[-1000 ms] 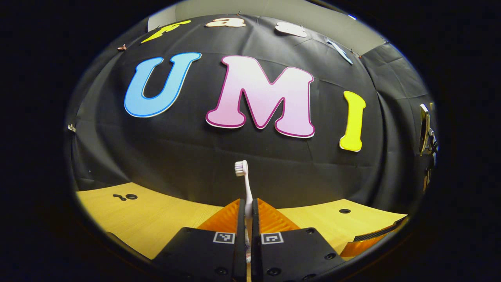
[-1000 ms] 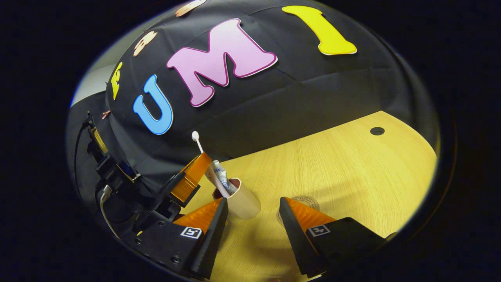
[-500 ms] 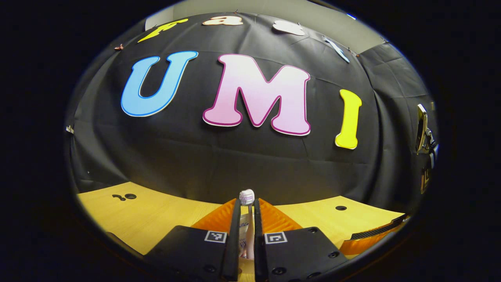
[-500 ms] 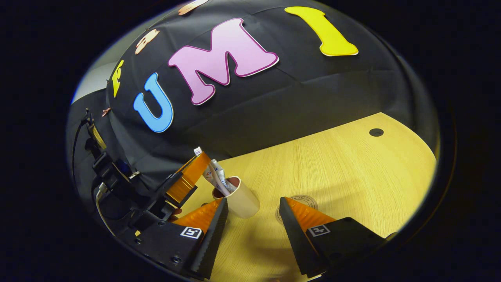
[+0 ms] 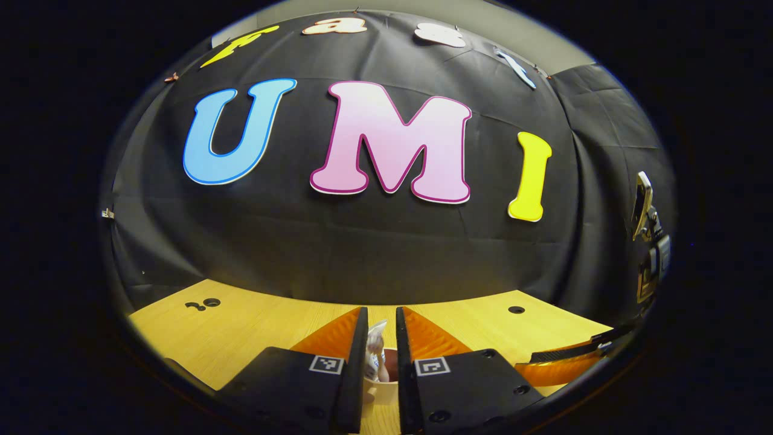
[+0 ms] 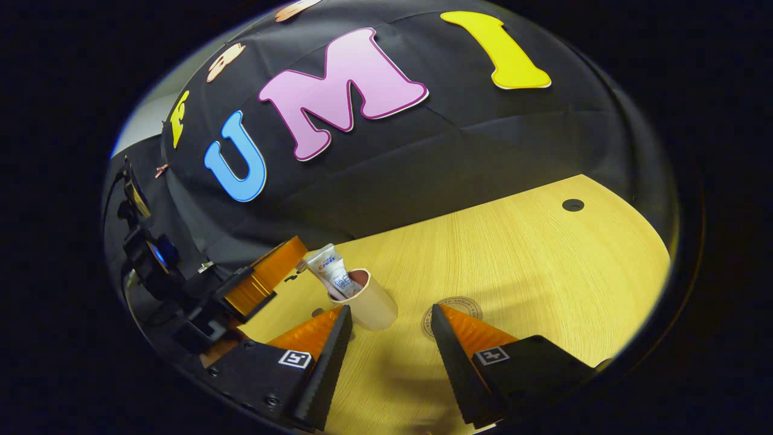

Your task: Put the toothbrush and toothpaste on the desktop into the cup, then pick up the cup and place it on the coaster on the desktop.

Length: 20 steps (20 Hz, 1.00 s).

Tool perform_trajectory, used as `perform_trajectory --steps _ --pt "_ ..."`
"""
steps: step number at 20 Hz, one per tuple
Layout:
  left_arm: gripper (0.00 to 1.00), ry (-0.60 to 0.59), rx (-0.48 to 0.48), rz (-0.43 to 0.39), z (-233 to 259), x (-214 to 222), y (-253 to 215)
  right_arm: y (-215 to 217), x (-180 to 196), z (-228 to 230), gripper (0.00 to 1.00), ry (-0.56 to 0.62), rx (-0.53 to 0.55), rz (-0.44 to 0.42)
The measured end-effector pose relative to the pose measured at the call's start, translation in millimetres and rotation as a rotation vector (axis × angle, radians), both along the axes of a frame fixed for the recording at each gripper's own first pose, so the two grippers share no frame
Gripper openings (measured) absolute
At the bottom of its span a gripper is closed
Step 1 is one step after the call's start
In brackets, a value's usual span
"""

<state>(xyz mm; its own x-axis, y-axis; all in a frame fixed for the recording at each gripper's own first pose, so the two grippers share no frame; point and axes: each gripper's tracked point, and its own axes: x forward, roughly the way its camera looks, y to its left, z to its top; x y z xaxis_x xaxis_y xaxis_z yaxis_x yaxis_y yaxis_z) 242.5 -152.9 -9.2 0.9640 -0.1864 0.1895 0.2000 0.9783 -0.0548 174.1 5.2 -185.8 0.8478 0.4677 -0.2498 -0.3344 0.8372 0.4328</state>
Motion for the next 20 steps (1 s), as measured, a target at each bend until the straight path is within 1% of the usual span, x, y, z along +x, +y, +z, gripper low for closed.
perform_trajectory --steps 2,4,7,9,10,12,13,15,16,17,18,19,20 --pt "0.29 0.05 -0.008 -0.015 5.0 -10.7 1.1 -4.6 -6.9 -4.6 0.82 0.012 -0.038 0.012" --pt "0.3 0.132 0.009 -0.025 -0.5 -18.8 3.4 -10.7 -12.1 -6.4 0.82 0.012 -0.078 0.02" --pt "0.31 0.283 0.057 -0.013 -24.4 -28.1 11.6 -17.6 -20.5 -6.2 0.82 0.011 -0.129 0.044" --pt "0.32 0.387 0.072 -0.009 -42.7 -34.8 12.3 -23.3 -24.6 -9.1 0.82 0.024 -0.16 0.056" --pt "0.36 0.435 0.076 -0.014 -51.2 -33.7 10.8 -26.5 -26.2 -10.4 0.82 0.029 -0.17 0.058" --pt "0.5 0.526 0.083 -0.035 -68.5 -39.7 6.0 -32.1 -28.9 -11.4 0.82 0.045 -0.181 0.062" --pt "0.42 0.569 0.084 -0.054 -76.3 -45.1 2.8 -35.7 -29.6 -12.7 0.82 0.052 -0.193 0.063" --pt "0.46 0.663 0.091 -0.098 -92.0 -48.4 -2.5 -43.8 -32.2 -13.7 0.82 0.051 -0.231 0.075" --pt "0.48 0.708 0.095 -0.121 -98.0 -48.2 -5.3 -47.4 -33.2 -14.0 0.82 0.053 -0.247 0.082" --pt "0.59 0.755 0.106 -0.129 -104.7 -46.8 -5.4 -50.8 -34.0 -13.8 0.82 0.057 -0.252 0.087" --pt "0.61 0.792 0.132 -0.125 -112.5 -42.4 -2.1 -55.0 -36.2 -13.8 0.82 0.066 -0.251 0.091" --pt "0.61 0.811 0.168 -0.109 -119.0 -35.7 4.1 -58.1 -37.2 -13.3 0.82 0.076 -0.244 0.091" --pt "0.53 0.829 0.198 -0.093 -123.3 -29.4 9.2 -60.5 -39.8 -13.7 0.82 0.086 -0.238 0.094"
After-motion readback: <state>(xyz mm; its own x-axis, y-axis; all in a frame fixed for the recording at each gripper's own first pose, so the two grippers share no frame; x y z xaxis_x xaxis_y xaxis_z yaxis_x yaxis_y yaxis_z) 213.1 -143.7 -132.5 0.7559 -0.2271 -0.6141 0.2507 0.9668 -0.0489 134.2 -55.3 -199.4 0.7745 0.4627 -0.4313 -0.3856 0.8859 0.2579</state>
